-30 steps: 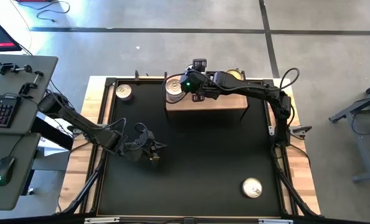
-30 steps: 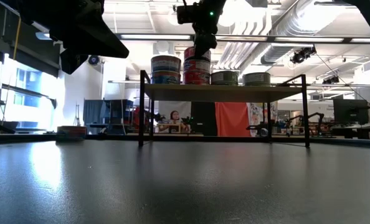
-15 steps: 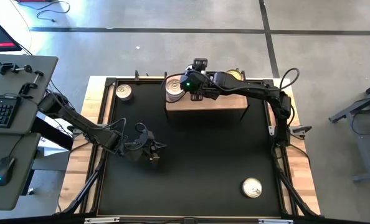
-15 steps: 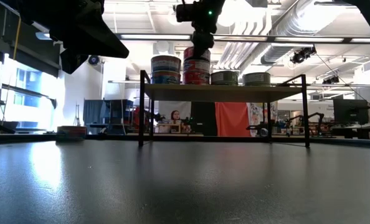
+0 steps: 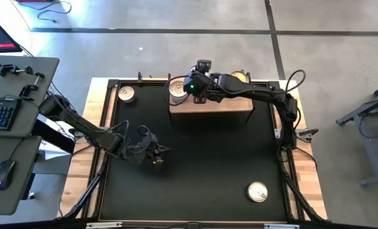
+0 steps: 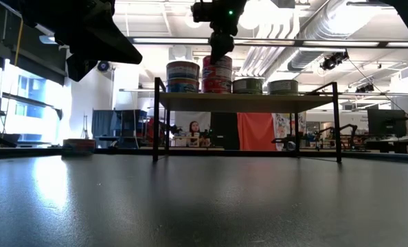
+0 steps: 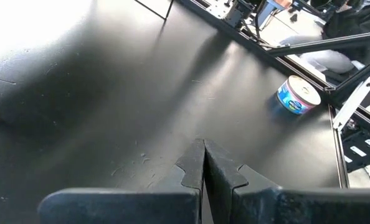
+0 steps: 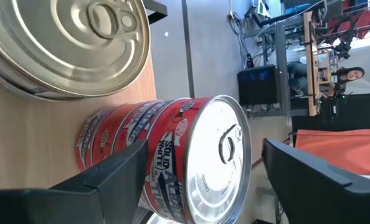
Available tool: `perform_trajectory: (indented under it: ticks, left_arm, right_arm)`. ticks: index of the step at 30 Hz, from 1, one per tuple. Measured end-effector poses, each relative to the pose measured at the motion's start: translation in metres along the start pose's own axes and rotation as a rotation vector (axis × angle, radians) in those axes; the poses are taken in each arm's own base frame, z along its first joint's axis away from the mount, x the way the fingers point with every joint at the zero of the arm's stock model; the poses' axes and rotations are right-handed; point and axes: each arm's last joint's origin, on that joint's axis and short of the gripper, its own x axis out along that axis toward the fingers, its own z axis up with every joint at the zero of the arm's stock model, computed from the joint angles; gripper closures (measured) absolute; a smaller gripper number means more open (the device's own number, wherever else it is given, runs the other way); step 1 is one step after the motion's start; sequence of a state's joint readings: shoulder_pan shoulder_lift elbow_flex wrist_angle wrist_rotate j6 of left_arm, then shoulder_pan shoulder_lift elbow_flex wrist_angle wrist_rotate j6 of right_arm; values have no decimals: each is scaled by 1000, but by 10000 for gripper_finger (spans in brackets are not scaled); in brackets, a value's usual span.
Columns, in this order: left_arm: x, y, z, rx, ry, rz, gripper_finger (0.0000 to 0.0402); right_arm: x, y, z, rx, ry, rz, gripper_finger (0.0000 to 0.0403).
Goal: Stack canned seafood by type on shelf
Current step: Move the blue-pink tuna can to the center of the table
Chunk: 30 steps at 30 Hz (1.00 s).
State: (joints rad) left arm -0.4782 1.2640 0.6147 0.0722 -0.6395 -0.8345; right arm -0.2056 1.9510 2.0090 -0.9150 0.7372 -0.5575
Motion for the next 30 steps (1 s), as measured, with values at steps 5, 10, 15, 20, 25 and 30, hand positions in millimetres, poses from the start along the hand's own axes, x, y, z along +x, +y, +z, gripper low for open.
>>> perform_trajectory:
  ticks: [5, 10, 15, 20, 25, 30]
  left_arm:
    - [-4, -5, 9, -51, -47, -62, 401]
    - [-16, -9, 26, -48, -96, -142, 401]
    - [-29, -8, 60, -122, -47, -163, 401]
    - [-43, 10, 100, 1, 137, 71, 401]
    - [-64, 39, 139, 106, 100, 467, 401]
    - [-53, 90, 154, 83, 204, 664, 401]
  right_arm:
    - [-13, 2, 5, 4, -46, 6, 98]
    - [-36, 0, 12, 95, -140, -11, 98]
    - [-62, -7, 13, 336, -219, -3, 98]
    - [-80, -9, 8, 638, -237, 52, 98]
    - [-90, 1, 4, 704, -197, 98, 98]
    - [-97, 17, -3, 584, -130, 257, 98]
